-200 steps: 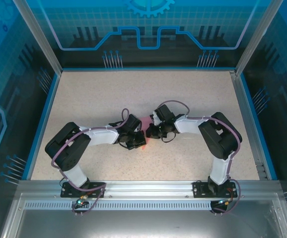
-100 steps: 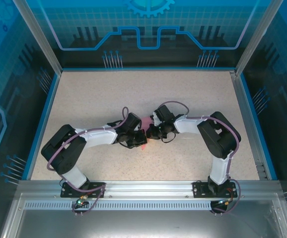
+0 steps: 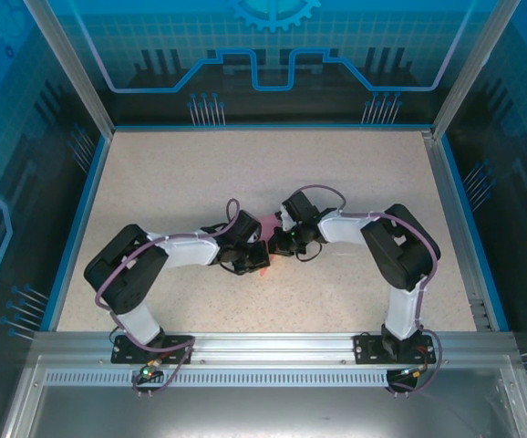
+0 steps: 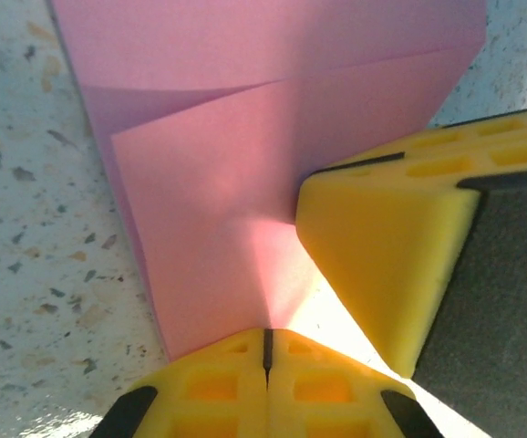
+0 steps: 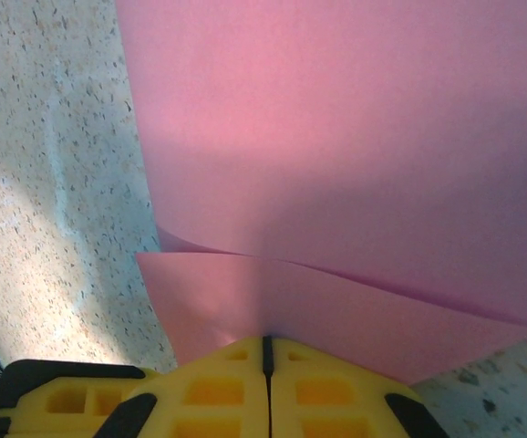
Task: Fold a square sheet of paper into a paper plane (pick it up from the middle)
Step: Third fold the triangle at the center of the table.
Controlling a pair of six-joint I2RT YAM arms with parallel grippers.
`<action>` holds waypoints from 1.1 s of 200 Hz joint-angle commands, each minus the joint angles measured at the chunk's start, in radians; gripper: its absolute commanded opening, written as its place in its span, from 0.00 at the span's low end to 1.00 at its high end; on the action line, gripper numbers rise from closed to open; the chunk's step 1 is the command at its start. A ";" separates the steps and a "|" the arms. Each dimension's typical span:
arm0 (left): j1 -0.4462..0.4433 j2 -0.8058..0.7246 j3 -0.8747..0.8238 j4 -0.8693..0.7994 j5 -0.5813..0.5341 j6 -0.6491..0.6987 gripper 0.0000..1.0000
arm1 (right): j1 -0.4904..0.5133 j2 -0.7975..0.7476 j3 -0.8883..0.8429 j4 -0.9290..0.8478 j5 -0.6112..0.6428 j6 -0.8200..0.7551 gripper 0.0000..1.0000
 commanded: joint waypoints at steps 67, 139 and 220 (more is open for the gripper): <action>-0.068 -0.028 -0.088 -0.239 0.062 0.106 0.03 | -0.006 0.119 -0.010 -0.138 0.111 0.011 0.05; -0.066 -0.130 -0.012 -0.330 -0.009 0.128 0.02 | -0.009 -0.001 0.006 -0.097 0.062 0.001 0.08; -0.054 -0.124 0.124 -0.197 -0.195 0.044 0.02 | -0.054 -0.218 -0.048 -0.038 0.101 0.026 0.35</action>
